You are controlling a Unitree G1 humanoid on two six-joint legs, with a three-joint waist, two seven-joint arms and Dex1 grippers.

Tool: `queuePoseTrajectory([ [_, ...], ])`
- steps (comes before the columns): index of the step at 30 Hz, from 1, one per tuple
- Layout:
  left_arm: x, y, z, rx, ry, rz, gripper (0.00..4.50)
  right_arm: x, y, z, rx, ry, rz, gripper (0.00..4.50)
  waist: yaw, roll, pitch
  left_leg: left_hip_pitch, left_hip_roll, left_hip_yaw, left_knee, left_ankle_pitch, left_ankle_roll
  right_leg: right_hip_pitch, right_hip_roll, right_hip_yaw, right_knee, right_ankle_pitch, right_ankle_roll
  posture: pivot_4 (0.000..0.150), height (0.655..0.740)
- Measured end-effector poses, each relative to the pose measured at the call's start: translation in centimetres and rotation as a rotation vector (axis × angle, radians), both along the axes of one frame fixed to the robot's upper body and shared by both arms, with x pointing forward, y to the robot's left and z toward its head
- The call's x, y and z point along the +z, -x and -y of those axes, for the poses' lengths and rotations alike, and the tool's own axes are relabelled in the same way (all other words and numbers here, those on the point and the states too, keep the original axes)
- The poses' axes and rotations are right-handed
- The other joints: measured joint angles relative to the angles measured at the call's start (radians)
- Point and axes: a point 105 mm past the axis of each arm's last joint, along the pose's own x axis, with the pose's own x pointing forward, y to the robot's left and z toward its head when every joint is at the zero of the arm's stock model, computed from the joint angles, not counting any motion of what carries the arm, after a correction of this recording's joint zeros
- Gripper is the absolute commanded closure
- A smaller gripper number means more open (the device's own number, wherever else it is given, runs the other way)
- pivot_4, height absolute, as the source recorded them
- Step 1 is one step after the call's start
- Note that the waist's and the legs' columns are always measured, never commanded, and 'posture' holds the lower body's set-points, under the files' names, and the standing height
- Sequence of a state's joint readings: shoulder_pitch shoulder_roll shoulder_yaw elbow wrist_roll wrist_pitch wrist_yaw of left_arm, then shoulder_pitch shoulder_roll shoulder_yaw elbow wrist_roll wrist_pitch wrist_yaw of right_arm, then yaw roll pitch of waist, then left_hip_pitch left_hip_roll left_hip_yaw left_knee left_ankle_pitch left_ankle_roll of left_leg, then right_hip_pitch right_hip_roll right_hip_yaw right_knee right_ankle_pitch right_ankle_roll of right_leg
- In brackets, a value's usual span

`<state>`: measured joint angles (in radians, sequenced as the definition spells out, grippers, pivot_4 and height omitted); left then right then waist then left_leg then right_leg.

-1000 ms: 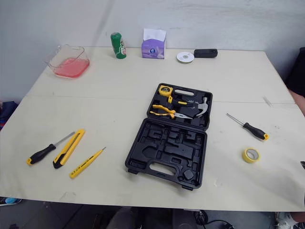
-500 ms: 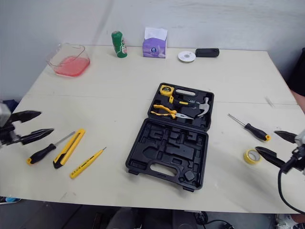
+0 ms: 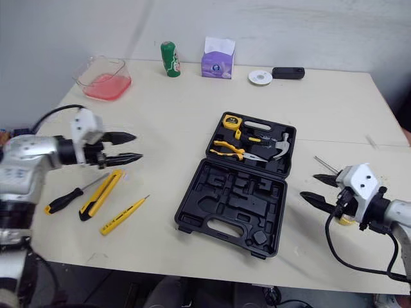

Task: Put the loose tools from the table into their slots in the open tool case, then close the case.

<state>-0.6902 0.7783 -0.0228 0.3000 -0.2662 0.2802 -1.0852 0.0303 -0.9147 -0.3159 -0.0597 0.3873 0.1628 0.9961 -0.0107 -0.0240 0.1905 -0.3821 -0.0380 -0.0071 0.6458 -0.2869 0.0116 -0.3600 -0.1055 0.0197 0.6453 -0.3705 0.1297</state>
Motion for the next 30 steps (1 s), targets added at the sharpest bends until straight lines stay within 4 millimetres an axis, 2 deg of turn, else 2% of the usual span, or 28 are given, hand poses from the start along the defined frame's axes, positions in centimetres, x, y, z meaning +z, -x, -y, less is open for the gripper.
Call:
queuePoseTrajectory([
  [3,-0.8,-0.9,2.4,-0.037,0.006,-0.016,4.18,-1.0,-0.5,-0.3,0.021,0.091,-0.001,4.41,-0.001,0.000,0.000,-0.007,0.001,-0.001,0.004,0.000,0.000,-0.004,0.002,0.000,0.000,0.001,0.001,0.150,0.7400],
  [4,-1.1,-1.0,3.5,-0.053,0.009,-0.021,4.47,-1.4,-0.7,-0.5,0.024,0.119,-0.003,4.50,0.000,0.000,0.000,-0.008,0.001,-0.001,0.005,0.000,0.000,-0.005,0.002,0.000,0.000,0.001,0.002,0.150,0.7400],
  [6,-1.8,-1.5,5.3,-0.067,0.010,-0.032,4.47,-1.5,-1.2,-0.8,0.021,0.146,0.016,4.50,0.004,0.000,0.000,-0.011,0.001,-0.001,0.006,0.000,0.000,-0.008,0.002,0.000,0.002,0.001,0.002,0.150,0.7400],
  [10,-3.4,-2.4,7.2,-0.036,0.025,-0.067,4.47,-1.3,-2.3,-1.2,-0.013,0.154,0.058,4.50,0.007,0.000,0.000,-0.012,0.001,-0.001,0.007,0.001,-0.001,-0.010,0.004,0.000,0.003,0.001,0.002,0.150,0.7400],
  [14,-6.3,-3.8,10.4,0.022,0.064,-0.155,4.47,-2.1,-3.5,-3.3,-0.025,0.107,0.053,4.50,0.012,0.000,0.000,-0.015,0.000,-0.002,0.013,0.002,0.000,-0.012,0.005,-0.001,0.008,0.001,0.002,0.150,0.7400],
  [16,-7.1,-4.0,10.8,0.042,0.067,-0.178,4.47,-2.4,-3.5,-3.6,-0.026,0.108,0.040,4.50,0.006,0.000,0.000,-0.020,0.001,-0.002,0.016,0.002,0.000,-0.018,0.006,0.000,0.011,0.001,0.002,0.150,0.7400],
  [24,-7.0,-5.2,12.1,0.044,0.029,-0.124,4.47,-2.6,-4.3,-4.0,-0.057,0.116,0.034,4.50,0.009,0.000,0.000,-0.020,0.000,-0.003,0.018,0.002,-0.001,-0.017,0.006,-0.001,0.012,0.001,0.002,0.150,0.7400],
  [30,-7.0,-5.1,12.1,0.018,0.033,-0.113,4.47,-2.6,-4.4,-4.2,-0.046,0.115,0.033,4.50,0.006,0.000,0.000,-0.020,0.000,-0.003,0.018,0.002,-0.001,-0.017,0.007,-0.001,0.012,0.001,0.002,0.150,0.7400],
])
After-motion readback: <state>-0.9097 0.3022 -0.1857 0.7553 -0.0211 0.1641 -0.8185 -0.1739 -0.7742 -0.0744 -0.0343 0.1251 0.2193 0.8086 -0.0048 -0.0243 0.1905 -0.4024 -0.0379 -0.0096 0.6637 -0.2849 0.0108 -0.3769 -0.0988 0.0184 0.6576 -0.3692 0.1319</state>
